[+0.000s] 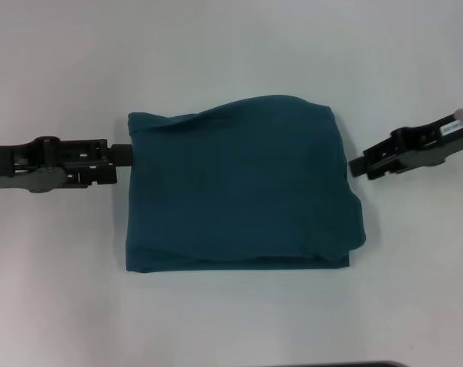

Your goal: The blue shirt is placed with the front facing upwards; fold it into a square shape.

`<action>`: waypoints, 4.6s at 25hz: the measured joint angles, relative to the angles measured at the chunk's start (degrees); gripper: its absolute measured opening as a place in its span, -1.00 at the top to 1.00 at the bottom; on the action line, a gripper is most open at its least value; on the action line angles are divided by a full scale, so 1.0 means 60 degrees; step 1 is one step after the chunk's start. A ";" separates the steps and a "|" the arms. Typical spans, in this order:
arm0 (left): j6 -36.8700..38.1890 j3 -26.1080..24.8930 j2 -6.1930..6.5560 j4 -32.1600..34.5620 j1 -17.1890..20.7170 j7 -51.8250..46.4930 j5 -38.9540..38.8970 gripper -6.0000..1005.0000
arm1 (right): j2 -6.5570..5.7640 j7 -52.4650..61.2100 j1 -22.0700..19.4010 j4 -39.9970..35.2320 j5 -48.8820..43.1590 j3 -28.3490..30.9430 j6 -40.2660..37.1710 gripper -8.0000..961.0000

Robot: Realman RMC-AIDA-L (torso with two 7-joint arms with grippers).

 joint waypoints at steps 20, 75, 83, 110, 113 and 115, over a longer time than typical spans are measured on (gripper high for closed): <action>-0.0010 -0.0151 0.0060 -0.0048 -0.0092 -0.0030 0.0001 -0.59 | 0.0650 -0.0048 0.0420 0.0044 0.0659 -0.0681 0.0116 0.10; -0.1305 -0.0081 -0.0176 0.0771 -0.0621 0.0171 0.0017 -0.58 | 0.0164 0.0179 0.0625 -0.1159 0.3157 -0.0059 -0.0144 0.09; -0.2022 0.0086 -0.0106 0.1034 -0.0668 0.0381 0.0102 -0.58 | 0.0347 0.0013 0.0931 -0.0115 0.3216 -0.0535 -0.0003 0.10; -0.1843 0.0044 0.0494 0.1899 -0.1778 -0.0304 0.0133 -0.58 | 0.0243 0.0082 0.1459 0.0314 0.2200 -0.2094 0.2283 0.09; -0.2933 0.0591 0.0460 0.2532 -0.2141 -0.0451 0.0184 -0.58 | 0.0086 0.0112 0.1308 0.0271 0.2215 -0.2050 0.2267 0.09; -0.3531 0.0708 0.0405 0.2836 -0.2319 -0.0462 0.0186 -0.58 | 0.0003 0.0115 0.1219 0.0220 0.2211 -0.1957 0.2235 0.09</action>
